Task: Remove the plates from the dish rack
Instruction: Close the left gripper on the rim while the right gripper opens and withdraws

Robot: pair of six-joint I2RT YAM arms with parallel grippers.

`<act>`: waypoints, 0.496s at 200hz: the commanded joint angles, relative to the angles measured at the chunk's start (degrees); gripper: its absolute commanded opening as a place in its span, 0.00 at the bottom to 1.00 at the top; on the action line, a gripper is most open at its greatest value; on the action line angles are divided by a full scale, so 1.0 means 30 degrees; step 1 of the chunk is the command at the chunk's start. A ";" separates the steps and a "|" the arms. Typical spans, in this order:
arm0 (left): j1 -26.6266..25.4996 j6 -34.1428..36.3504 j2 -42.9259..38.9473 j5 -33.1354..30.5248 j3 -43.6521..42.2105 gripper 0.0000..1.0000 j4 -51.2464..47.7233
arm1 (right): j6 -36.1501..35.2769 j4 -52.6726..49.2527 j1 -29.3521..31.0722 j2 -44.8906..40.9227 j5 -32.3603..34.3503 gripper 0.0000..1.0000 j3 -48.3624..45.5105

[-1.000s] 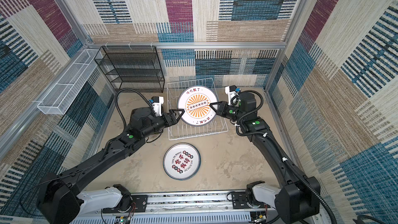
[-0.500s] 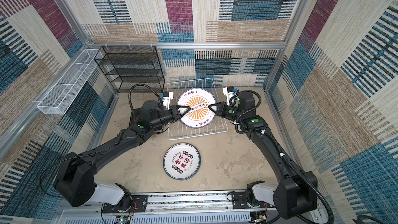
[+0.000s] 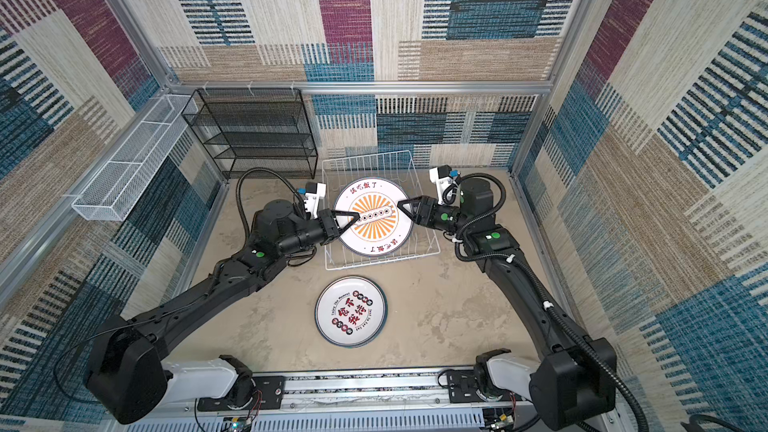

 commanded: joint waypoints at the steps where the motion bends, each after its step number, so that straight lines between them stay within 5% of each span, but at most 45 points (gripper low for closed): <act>1: 0.0118 0.0970 -0.1051 -0.0478 -0.0070 0.00 -0.0815 | -0.1615 0.0523 0.0011 -0.0729 0.0969 0.60 -0.0081; 49: 0.0171 0.1323 -0.3941 -0.1527 -0.1062 0.00 -0.3887 | -0.5131 -0.0384 -0.0001 -0.2274 0.1806 0.80 -0.0204; 63: 0.0149 0.1280 -0.4955 -0.1829 -0.1570 0.00 -0.4707 | -0.6310 -0.1113 -0.0009 -0.2493 0.1662 1.00 -0.0026; 99: 0.0147 0.1292 -0.7644 -0.2546 -0.2829 0.00 -0.7115 | -0.8874 -0.2369 0.0009 -0.3277 0.1421 0.99 -0.0149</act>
